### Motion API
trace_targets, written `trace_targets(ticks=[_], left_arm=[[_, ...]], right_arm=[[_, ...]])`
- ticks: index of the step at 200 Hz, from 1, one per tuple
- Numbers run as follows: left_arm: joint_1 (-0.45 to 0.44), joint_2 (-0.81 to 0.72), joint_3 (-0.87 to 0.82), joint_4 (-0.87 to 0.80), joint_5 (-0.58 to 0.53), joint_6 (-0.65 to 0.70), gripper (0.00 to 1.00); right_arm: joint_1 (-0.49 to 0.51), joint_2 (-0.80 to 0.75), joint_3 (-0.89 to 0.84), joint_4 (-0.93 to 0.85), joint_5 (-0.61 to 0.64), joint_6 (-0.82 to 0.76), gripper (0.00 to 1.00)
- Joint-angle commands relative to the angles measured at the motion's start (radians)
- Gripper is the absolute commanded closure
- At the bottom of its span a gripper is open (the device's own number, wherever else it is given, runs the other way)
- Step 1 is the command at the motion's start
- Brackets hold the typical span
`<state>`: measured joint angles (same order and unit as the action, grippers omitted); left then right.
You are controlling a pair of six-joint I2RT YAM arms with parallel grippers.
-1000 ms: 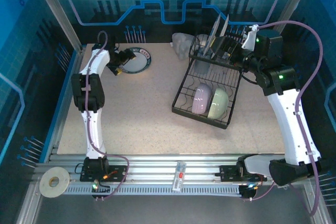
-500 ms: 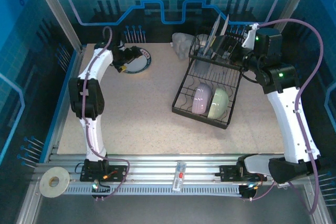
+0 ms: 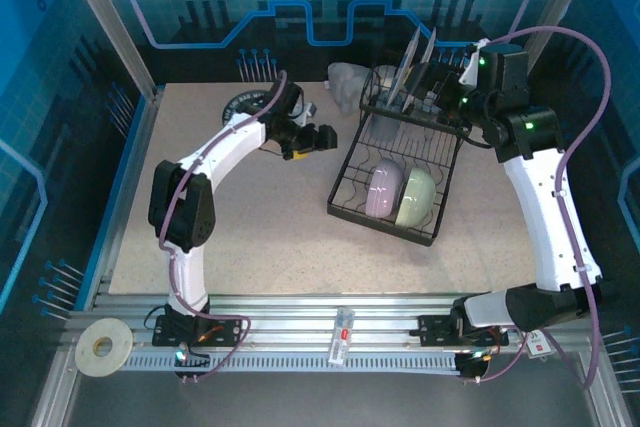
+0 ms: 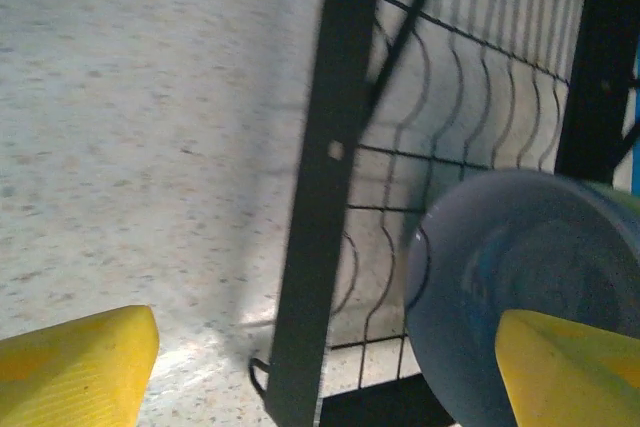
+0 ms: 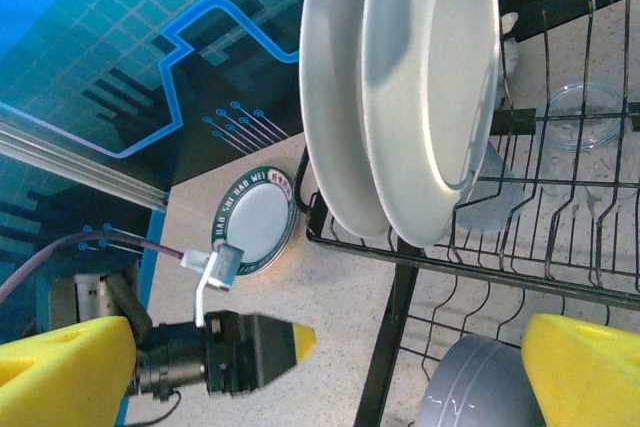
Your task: Unload the mixed dishes from the dish rack
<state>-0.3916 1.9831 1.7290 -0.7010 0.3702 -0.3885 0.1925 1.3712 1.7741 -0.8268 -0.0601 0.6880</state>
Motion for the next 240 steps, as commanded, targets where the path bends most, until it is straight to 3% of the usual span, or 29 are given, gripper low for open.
trace_targets(ticks=[1, 47, 133, 159, 196, 240], left_arm=[[-0.051, 0.023, 0.011, -0.013, 0.048, 0.062, 0.17], [-0.137, 0.095, 0.055, -0.046, -0.024, 0.071, 0.26], [-0.205, 0.168, 0.096, -0.100, -0.261, -0.001, 0.58], [-0.204, 0.134, 0.057, -0.057, -0.256, -0.008, 0.56], [-0.206, 0.041, -0.019, 0.066, -0.107, -0.003, 0.52], [-0.209, -0.046, -0.098, 0.089, -0.189, 0.000, 0.50]], right_arm=[[-0.012, 0.001, 0.023, -0.013, -0.009, -0.002, 0.00], [-0.013, -0.017, -0.006, -0.005, -0.027, 0.001, 0.00], [-0.046, -0.093, -0.084, 0.003, -0.078, -0.002, 0.00], [-0.065, -0.120, -0.107, 0.003, -0.101, -0.004, 0.00], [-0.086, -0.148, -0.142, 0.009, -0.126, -0.001, 0.00], [-0.102, -0.167, -0.181, 0.031, -0.141, 0.007, 0.00]])
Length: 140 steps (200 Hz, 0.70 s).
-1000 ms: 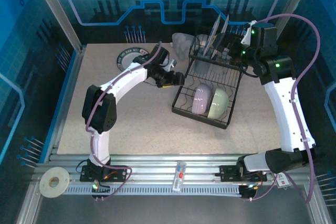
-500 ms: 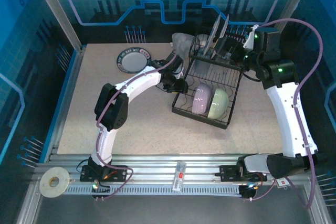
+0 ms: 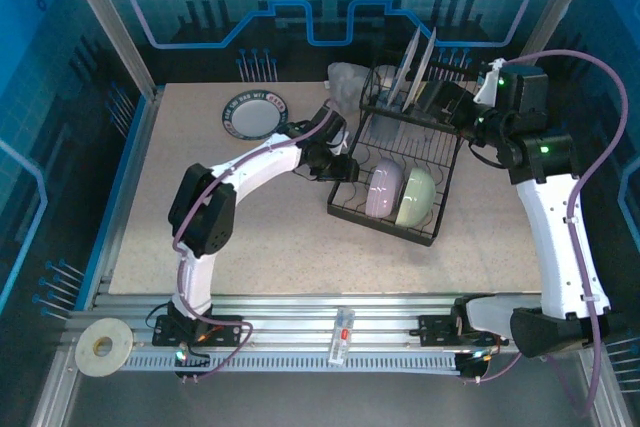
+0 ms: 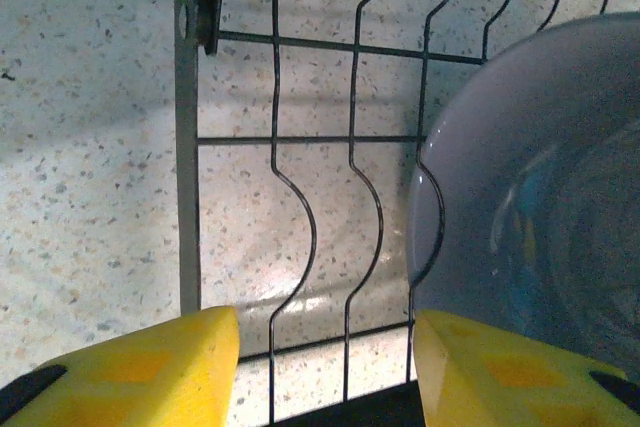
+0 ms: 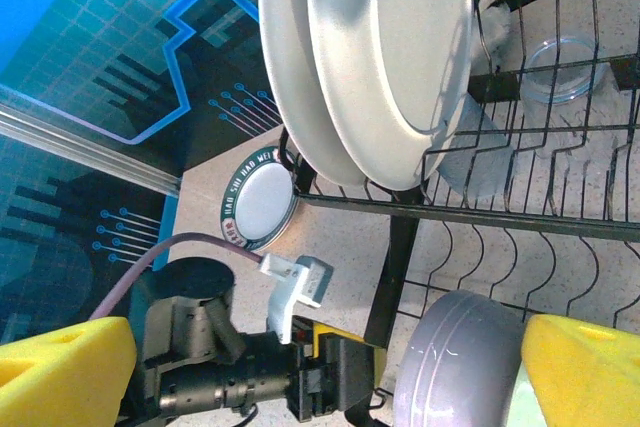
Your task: Unload the mixed dishes from the dish rack
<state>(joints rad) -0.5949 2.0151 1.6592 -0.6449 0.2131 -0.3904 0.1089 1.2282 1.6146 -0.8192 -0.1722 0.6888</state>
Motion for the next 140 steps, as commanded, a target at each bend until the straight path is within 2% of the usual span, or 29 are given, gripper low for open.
trace_targets(ticks=[1, 37, 77, 140], left_arm=[[-0.005, -0.079, -0.029, 0.032, -0.036, 0.003, 0.50], [-0.008, -0.085, -0.036, 0.028, -0.116, 0.022, 0.50], [-0.011, 0.006, 0.041, -0.024, -0.164, 0.041, 0.51], [-0.014, 0.137, 0.174, -0.080, -0.214, 0.035, 0.57]], right_arm=[[-0.018, -0.024, -0.022, 0.024, -0.030, 0.006, 0.00], [-0.024, -0.028, -0.038, 0.040, -0.036, 0.005, 0.00], [-0.029, -0.019, -0.034, 0.063, -0.039, 0.006, 0.00], [-0.041, -0.005, -0.016, 0.070, -0.063, 0.003, 0.00]])
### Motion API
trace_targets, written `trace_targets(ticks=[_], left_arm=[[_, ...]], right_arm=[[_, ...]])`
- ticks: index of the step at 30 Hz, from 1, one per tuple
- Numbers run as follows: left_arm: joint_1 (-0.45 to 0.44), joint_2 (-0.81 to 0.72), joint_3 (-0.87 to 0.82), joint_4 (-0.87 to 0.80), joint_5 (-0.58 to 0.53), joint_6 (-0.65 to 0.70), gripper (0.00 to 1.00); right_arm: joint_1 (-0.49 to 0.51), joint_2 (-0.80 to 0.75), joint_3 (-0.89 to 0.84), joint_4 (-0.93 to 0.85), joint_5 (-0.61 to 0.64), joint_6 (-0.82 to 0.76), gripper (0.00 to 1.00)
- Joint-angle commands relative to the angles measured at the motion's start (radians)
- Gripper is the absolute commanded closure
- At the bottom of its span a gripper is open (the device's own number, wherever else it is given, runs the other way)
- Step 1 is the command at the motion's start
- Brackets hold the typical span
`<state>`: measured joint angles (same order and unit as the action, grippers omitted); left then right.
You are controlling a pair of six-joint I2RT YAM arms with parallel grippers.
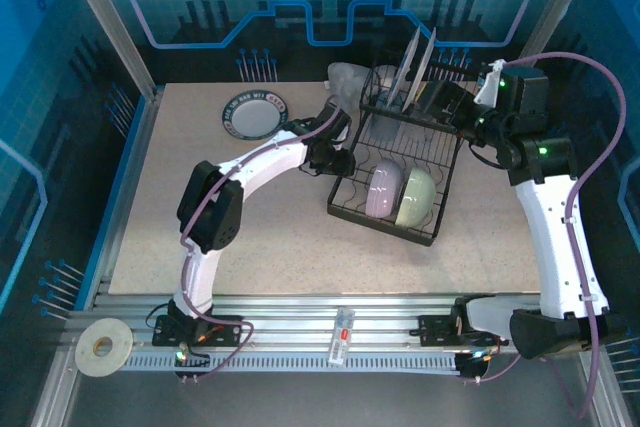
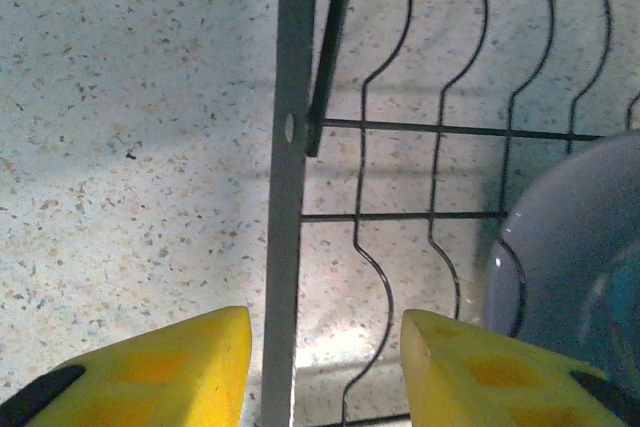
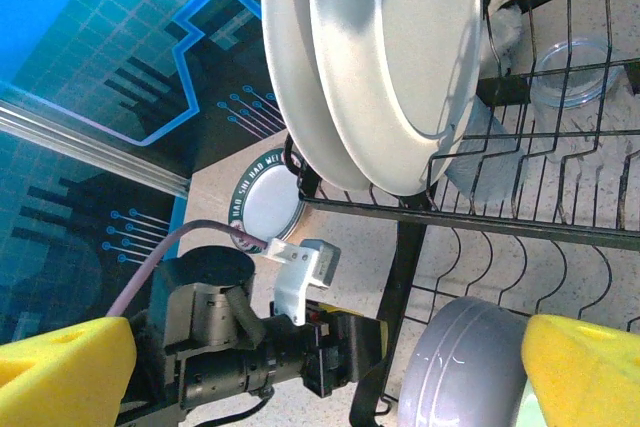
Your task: Unload the mixed dishes from the dish rack
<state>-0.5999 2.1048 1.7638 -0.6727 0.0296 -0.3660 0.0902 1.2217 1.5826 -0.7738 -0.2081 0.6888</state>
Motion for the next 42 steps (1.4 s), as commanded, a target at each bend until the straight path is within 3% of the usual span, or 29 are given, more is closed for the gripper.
trace_targets(ticks=[1, 8, 19, 28, 42], left_arm=[[-0.009, 0.048, 0.071, -0.053, -0.030, 0.010, 0.57], [-0.011, 0.088, 0.100, -0.074, -0.025, 0.001, 0.68], [-0.028, 0.094, 0.095, -0.096, -0.031, -0.063, 1.00], [-0.070, 0.071, 0.048, -0.130, -0.063, -0.214, 1.00], [-0.143, 0.015, -0.043, -0.093, -0.069, -0.312, 1.00]], right_arm=[[-0.022, 0.001, 0.016, 0.025, -0.028, 0.002, 0.00], [-0.039, -0.006, 0.013, 0.023, -0.029, -0.002, 0.00], [-0.051, -0.004, 0.004, 0.037, -0.041, -0.003, 0.00], [-0.063, 0.001, 0.024, -0.006, -0.016, -0.036, 0.00], [-0.065, -0.010, 0.051, -0.052, 0.019, -0.089, 0.00]])
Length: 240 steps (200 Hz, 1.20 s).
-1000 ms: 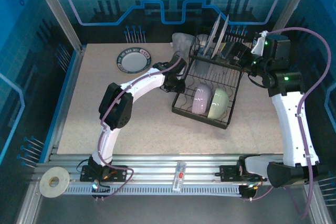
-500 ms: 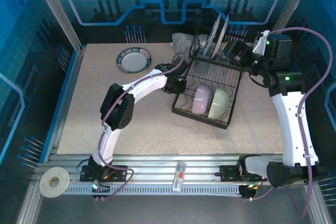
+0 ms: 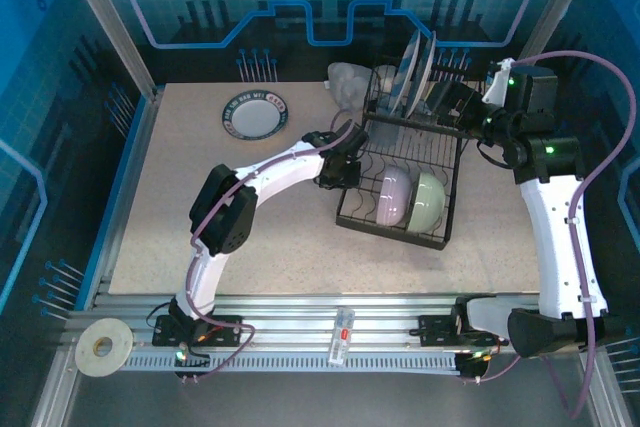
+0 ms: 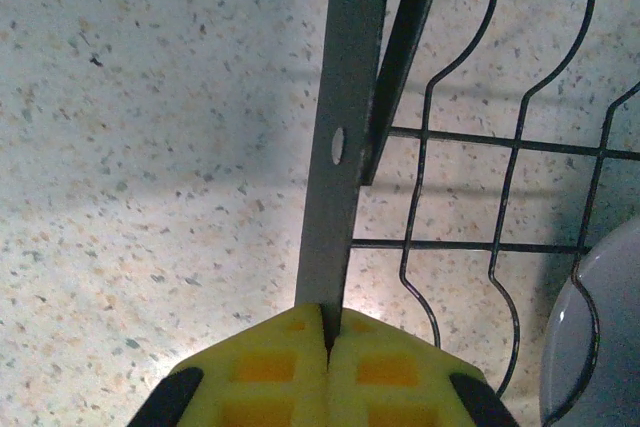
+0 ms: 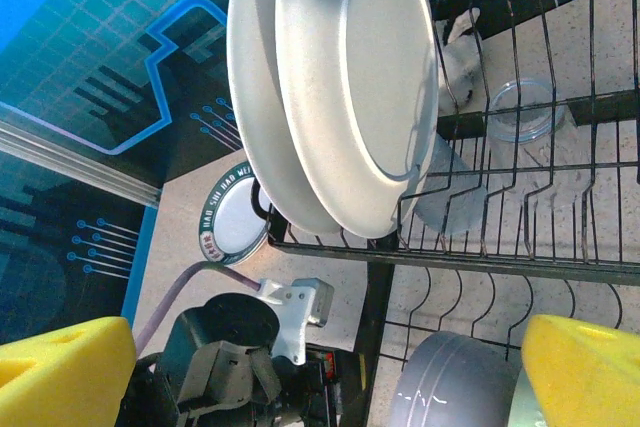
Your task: Unload the mixed dishes from the dish rack
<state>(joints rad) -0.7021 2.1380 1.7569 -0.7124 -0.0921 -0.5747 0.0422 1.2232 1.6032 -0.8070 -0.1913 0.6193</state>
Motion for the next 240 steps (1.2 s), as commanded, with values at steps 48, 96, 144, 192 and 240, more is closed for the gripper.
trace_targets(ticks=[48, 96, 144, 192, 240], left_arm=[[-0.088, -0.039, -0.096, -0.029, 0.044, -0.149, 1.00], [-0.141, -0.060, -0.129, -0.023, 0.040, -0.136, 1.00], [-0.160, -0.072, -0.145, -0.019, 0.057, -0.132, 1.00], [-0.169, -0.073, -0.132, -0.034, 0.056, -0.139, 0.79], [-0.168, -0.114, -0.080, -0.069, -0.003, -0.112, 0.33]], right_arm=[[-0.015, -0.025, 0.017, -0.010, -0.016, 0.000, 0.00], [-0.014, -0.051, -0.017, -0.023, 0.010, -0.011, 0.00], [-0.015, -0.058, -0.025, -0.002, 0.009, 0.007, 0.00], [-0.015, -0.076, -0.031, 0.009, 0.016, 0.016, 0.00], [-0.015, -0.115, -0.031, -0.014, 0.067, -0.033, 0.00]])
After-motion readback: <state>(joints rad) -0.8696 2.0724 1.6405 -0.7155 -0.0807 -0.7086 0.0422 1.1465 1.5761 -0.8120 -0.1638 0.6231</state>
